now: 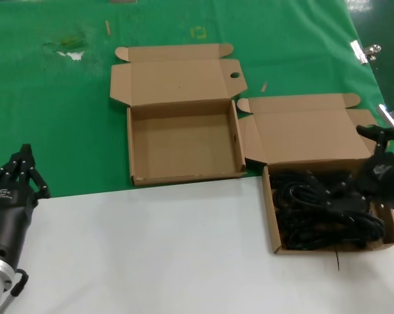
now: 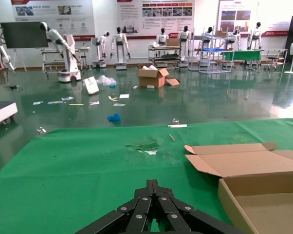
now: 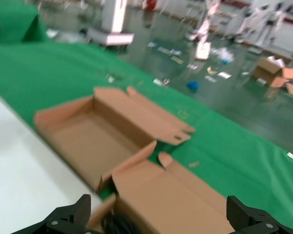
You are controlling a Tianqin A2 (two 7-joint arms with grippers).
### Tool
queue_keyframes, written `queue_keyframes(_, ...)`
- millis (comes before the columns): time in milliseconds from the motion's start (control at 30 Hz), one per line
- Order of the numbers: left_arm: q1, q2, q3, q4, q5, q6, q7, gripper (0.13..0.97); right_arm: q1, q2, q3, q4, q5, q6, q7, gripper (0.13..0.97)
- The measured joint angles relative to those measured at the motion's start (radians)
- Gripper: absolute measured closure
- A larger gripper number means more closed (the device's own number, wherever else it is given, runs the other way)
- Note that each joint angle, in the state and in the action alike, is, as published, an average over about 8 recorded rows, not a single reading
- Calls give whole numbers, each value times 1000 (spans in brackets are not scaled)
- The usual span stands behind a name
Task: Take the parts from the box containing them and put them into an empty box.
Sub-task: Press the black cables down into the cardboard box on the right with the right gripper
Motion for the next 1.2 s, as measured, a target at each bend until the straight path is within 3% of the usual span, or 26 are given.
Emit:
queue_keyframes(567,0,0,0,0,0,0,0,957,-29,209,-32,-48,-70,-240,-21,129)
queue_keyframes(1200,0,0,0,0,0,0,-1,957,115,151,-85,-217,-179,-308,-115,129)
